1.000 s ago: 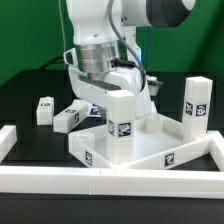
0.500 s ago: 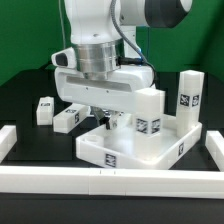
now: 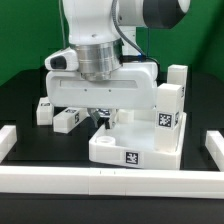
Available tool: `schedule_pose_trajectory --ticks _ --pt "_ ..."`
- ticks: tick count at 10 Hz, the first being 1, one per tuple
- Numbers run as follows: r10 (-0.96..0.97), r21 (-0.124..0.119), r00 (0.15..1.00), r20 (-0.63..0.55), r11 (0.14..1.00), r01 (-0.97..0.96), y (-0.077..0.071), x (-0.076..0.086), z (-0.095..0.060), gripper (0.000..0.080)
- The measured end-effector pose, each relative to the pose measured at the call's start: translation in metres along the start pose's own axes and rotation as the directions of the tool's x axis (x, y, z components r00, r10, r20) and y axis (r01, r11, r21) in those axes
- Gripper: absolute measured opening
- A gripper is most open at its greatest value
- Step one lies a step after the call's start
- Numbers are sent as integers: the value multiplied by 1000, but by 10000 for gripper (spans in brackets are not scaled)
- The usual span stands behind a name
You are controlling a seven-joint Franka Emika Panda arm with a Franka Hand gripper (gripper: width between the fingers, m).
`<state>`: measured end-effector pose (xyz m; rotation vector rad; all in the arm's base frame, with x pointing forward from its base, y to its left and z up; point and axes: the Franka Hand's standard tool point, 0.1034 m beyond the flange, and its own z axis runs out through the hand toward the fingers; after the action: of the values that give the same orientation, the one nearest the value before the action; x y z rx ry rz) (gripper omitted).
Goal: Assemble desk
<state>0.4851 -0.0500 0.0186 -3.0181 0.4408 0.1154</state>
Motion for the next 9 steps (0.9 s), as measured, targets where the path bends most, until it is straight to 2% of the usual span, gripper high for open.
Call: schedule_pose_trajectory --ticks 2,4,6,9 --pt "-86 -13 996 -5 996 86 -8 3 1 62" --pt "-151 -41 988 -35 988 150 -18 9 4 62" --pt "-223 -60 974 -38 973 221 -29 12 4 62" --pt "-415 -77 910 -20 908 413 -24 13 4 62"
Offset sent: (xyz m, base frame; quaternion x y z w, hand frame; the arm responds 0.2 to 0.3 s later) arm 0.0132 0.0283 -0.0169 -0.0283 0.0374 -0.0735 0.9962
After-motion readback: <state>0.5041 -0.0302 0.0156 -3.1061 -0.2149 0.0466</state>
